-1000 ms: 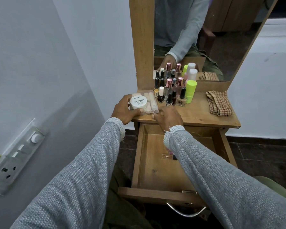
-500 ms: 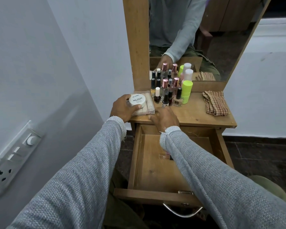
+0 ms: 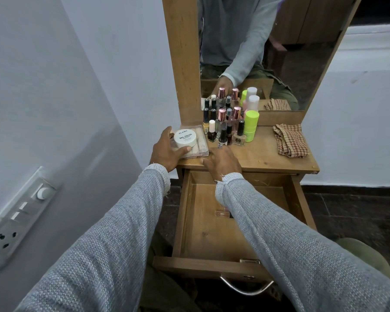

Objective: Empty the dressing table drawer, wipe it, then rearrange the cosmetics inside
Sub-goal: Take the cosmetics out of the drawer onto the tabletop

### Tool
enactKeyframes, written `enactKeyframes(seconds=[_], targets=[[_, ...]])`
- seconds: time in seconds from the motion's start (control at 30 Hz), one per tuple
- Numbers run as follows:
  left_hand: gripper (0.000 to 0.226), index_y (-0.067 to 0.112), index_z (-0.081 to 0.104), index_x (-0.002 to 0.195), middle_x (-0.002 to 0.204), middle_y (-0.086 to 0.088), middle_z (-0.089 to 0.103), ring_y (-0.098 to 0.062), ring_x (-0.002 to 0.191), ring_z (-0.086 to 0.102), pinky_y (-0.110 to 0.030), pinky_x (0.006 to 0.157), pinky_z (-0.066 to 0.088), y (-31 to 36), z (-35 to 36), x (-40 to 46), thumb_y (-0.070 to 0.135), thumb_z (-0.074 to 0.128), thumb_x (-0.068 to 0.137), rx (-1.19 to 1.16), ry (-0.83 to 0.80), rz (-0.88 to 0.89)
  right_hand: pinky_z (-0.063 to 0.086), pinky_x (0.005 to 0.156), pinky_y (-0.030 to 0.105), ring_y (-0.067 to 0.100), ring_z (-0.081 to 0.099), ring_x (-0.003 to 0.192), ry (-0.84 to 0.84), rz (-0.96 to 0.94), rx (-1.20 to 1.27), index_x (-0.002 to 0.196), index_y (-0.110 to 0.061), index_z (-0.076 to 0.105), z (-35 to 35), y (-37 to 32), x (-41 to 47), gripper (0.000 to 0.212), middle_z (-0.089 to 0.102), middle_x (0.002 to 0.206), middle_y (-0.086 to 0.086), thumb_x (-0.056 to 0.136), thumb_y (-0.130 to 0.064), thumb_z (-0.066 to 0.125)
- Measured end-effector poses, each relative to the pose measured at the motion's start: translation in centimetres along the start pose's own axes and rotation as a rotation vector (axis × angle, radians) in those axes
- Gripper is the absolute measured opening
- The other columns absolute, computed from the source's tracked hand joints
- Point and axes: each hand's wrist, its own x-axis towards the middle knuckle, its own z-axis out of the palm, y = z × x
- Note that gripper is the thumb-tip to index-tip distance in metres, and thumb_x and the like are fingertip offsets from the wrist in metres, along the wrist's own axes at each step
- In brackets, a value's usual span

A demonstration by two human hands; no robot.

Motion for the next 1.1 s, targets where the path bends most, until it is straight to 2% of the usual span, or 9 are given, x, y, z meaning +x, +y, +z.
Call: enactKeyframes(seconds=[0.13, 0.23, 0.3, 0.43, 0.53, 0.67, 0.77, 0.87, 1.1], targets=[[0.084, 0.015, 0.026, 0.148, 0.152, -0.004, 0.037, -0.024, 0.137, 0.037, -0.038, 0.110, 0.033, -0.3, 0.6, -1.5, 0.027, 0.076, 0.081, -0.015, 0.074, 0.036, 0.044, 0.071, 0.031, 0.021, 0.051, 0.086, -0.033, -0.024, 0.013, 0.081, -0.019, 0.054, -0.1, 0.5, -0.1, 0.021, 0.051, 0.096, 0.002, 0.086, -0.035, 0.065], [0.065, 0.014, 0.041, 0.139, 0.142, -0.003, 0.046, -0.019, 0.131, 0.043, -0.028, 0.109, 0.033, -0.5, 1.6, -4.0, 0.026, 0.072, 0.083, -0.066, 0.195, 0.213, 0.048, 0.082, 0.030, 0.016, 0.054, 0.093, -0.075, -0.068, 0.231, 0.113, -0.019, 0.059, -1.0, 1.4, -1.3, 0.035, 0.053, 0.104, -0.002, 0.082, -0.024, 0.071], [0.054, 0.013, 0.047, 0.132, 0.137, -0.003, 0.050, -0.018, 0.128, 0.044, -0.032, 0.109, 0.037, -1.1, 2.4, -5.6, 0.028, 0.068, 0.084, -0.041, 0.244, 0.319, 0.051, 0.076, 0.026, 0.013, 0.059, 0.090, -0.130, -0.071, 0.474, 0.124, -0.019, 0.055, -2.2, 2.8, -2.6, 0.044, 0.058, 0.101, -0.006, 0.083, -0.017, 0.070], [0.037, 0.015, 0.055, 0.123, 0.128, -0.004, 0.055, -0.016, 0.119, 0.046, -0.024, 0.102, 0.035, -1.6, 4.5, -8.6, 0.025, 0.064, 0.090, 0.101, 0.261, 0.423, 0.049, 0.063, 0.020, 0.011, 0.063, 0.077, -0.164, -0.082, 0.477, 0.098, -0.019, 0.066, -3.9, 8.0, -4.7, 0.014, 0.066, 0.087, -0.002, 0.084, -0.016, 0.068], [0.025, 0.016, 0.061, 0.113, 0.115, -0.002, 0.061, -0.016, 0.107, 0.052, -0.028, 0.093, 0.044, -1.5, 5.8, -9.8, 0.021, 0.065, 0.089, 0.194, 0.155, 0.484, 0.045, 0.067, 0.018, 0.008, 0.060, 0.077, -0.184, -0.039, 0.349, 0.092, -0.016, 0.067, -4.2, 11.8, -6.1, 0.009, 0.067, 0.088, -0.002, 0.083, -0.014, 0.069], [0.016, 0.021, 0.064, 0.105, 0.110, 0.001, 0.064, -0.017, 0.105, 0.057, -0.033, 0.093, 0.047, -1.1, 7.3, -10.2, 0.020, 0.065, 0.089, 0.369, -0.155, 0.442, 0.039, 0.067, 0.008, 0.003, 0.056, 0.074, -0.230, 0.025, 0.168, 0.093, -0.008, 0.069, -3.4, 14.9, -7.2, 0.011, 0.067, 0.090, 0.003, 0.082, -0.009, 0.070], [0.019, 0.021, 0.063, 0.110, 0.112, -0.002, 0.063, -0.021, 0.101, 0.059, -0.035, 0.088, 0.051, -1.3, 8.4, -10.8, 0.022, 0.061, 0.091, 0.480, -0.330, 0.358, 0.047, 0.074, 0.019, 0.014, 0.061, 0.084, -0.268, 0.049, 0.094, 0.095, -0.010, 0.069, -2.4, 15.6, -7.4, 0.013, 0.067, 0.092, 0.003, 0.082, -0.012, 0.070], [0.019, 0.020, 0.062, 0.110, 0.109, -0.003, 0.061, -0.022, 0.096, 0.060, -0.038, 0.083, 0.053, -2.2, 9.1, -11.3, 0.022, 0.057, 0.092, 0.563, -0.398, 0.296, 0.052, 0.079, 0.030, 0.014, 0.061, 0.085, -0.304, 0.002, 0.044, 0.098, -0.016, 0.067, -1.9, 15.2, -7.7, 0.018, 0.066, 0.092, -0.001, 0.081, -0.016, 0.071], [0.021, 0.018, 0.059, 0.112, 0.111, -0.005, 0.059, -0.025, 0.096, 0.059, -0.033, 0.076, 0.047, -2.7, 9.5, -11.4, 0.026, 0.054, 0.093, 0.631, -0.443, 0.253, 0.050, 0.081, 0.031, 0.014, 0.056, 0.091, -0.303, -0.107, -0.135, 0.104, -0.021, 0.062, -1.4, 14.2, -8.3, 0.023, 0.058, 0.103, -0.004, 0.083, -0.024, 0.069]])
